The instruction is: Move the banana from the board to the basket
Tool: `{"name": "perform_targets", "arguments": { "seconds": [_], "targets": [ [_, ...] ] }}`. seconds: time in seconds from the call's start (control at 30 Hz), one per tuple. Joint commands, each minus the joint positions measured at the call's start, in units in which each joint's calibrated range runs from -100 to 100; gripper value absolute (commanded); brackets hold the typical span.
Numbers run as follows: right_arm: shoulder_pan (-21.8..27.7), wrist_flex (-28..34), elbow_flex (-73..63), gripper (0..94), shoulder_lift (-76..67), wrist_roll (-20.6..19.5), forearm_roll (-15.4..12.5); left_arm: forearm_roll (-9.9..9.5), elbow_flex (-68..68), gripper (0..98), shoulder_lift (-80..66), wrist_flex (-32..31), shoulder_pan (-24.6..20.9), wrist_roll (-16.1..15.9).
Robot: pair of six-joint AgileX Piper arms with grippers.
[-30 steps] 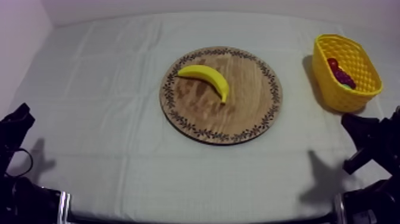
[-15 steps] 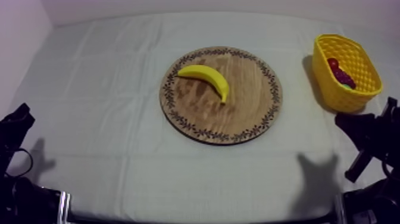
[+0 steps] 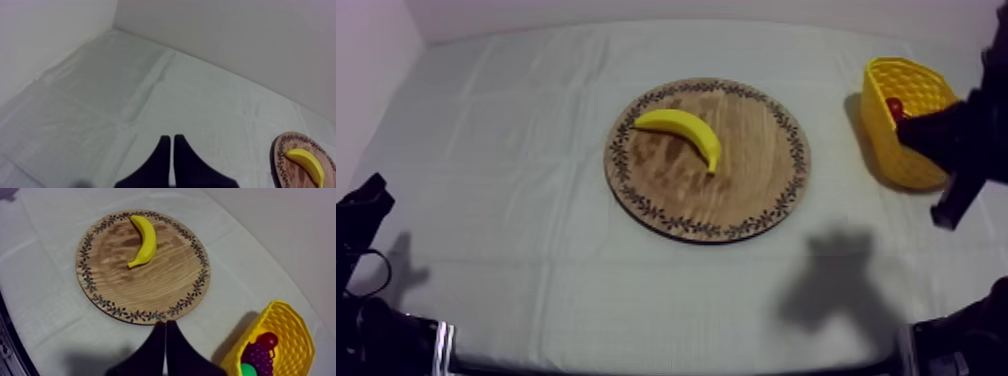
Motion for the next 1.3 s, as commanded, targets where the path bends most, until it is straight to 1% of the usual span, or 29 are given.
{"name": "perform_targets", "arguments": {
  "seconds": [0.0,0.07,0.13,0.43,0.67,0.87,1.07,1.27],
  "targets": [
    [0.50,4.29,-10.13,0.6,8.27,1.98,-0.76,-0.01,-0.01,0.1,0.00,-0.01,0.01,0.01],
    [0.57,7.06,-14.10,0.7,12.44,3.96,-0.97,-0.01,-0.01,0.1,0.00,-0.01,0.01,0.01],
    [0.70,9.46,-17.63,0.8,16.62,4.80,-1.10,-0.01,-0.01,0.1,0.00,-0.01,0.01,0.01],
    [-0.12,19.86,-32.78,0.8,35.08,6.14,-1.02,-0.01,-0.01,0.1,0.00,-0.01,0.01,0.01],
    [-2.13,26.95,-45.35,0.8,48.95,6.52,-1.05,-0.01,-0.01,0.1,0.00,-0.01,0.01,0.02],
    [-4.35,31.03,-55.01,0.8,60.03,6.15,-1.19,-0.01,-0.01,0.1,0.00,-0.01,0.01,0.01],
    [-6.84,33.52,-63.47,0.8,68.82,4.94,-0.78,-0.01,-0.01,0.1,0.00,-0.01,0.01,0.01],
    [-7.68,35.78,-72.62,1.1,75.54,3.94,-0.72,-0.01,-0.01,0.1,0.00,-0.01,0.01,0.01]
  ]
}}
